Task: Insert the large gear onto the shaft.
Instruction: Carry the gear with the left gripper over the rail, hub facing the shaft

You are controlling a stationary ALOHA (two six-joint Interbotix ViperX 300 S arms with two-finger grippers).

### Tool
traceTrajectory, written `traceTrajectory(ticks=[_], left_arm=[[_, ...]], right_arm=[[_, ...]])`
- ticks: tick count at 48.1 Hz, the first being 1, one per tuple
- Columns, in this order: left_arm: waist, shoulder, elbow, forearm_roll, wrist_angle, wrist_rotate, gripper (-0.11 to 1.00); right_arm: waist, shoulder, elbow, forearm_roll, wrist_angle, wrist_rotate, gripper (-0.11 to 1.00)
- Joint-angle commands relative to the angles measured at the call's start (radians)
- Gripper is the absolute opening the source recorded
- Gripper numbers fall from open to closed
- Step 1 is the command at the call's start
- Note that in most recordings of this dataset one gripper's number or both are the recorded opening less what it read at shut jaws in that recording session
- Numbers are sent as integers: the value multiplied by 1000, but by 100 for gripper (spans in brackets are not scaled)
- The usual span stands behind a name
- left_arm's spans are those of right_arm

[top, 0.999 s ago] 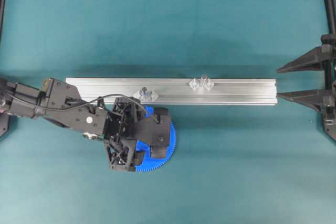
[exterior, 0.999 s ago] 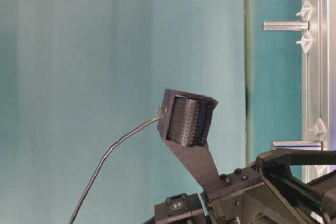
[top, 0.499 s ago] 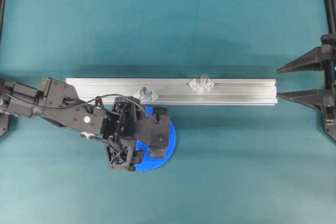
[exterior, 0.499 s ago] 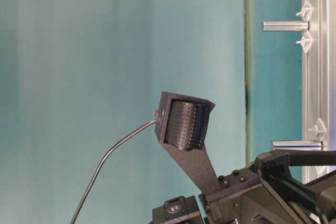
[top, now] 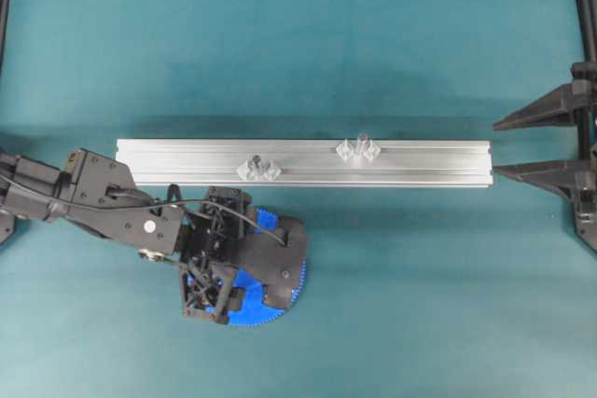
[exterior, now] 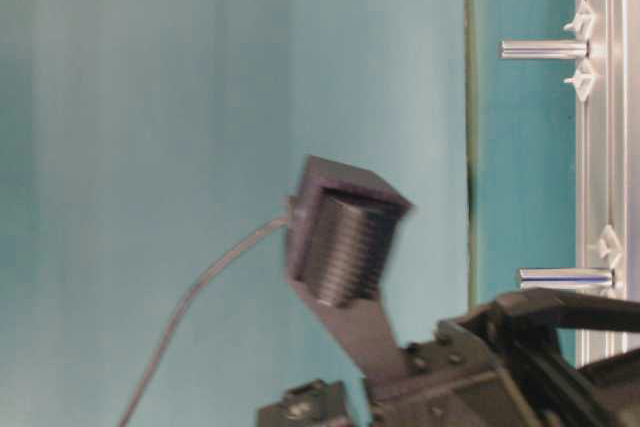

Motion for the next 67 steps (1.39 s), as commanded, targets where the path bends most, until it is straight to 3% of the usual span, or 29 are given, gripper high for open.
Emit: traceTrajectory(ticks=[1, 14, 32, 43, 67], left_arm=[[2, -60, -38, 0, -5, 0, 78], [78, -144, -67, 5, -5, 20, 78], [238, -156, -199, 2, 12, 256, 78], [278, -81, -290, 5, 6, 373, 78], [305, 61, -413, 5, -26, 388, 78]], right_arm=[[-2, 5, -9, 2, -6, 9, 69], [-2, 5, -5, 2, -11, 9, 69], [-2, 2, 0, 2, -12, 9, 69], [-2, -8, 2, 2, -14, 9, 69], [-9, -31, 3, 2, -15, 9, 69]])
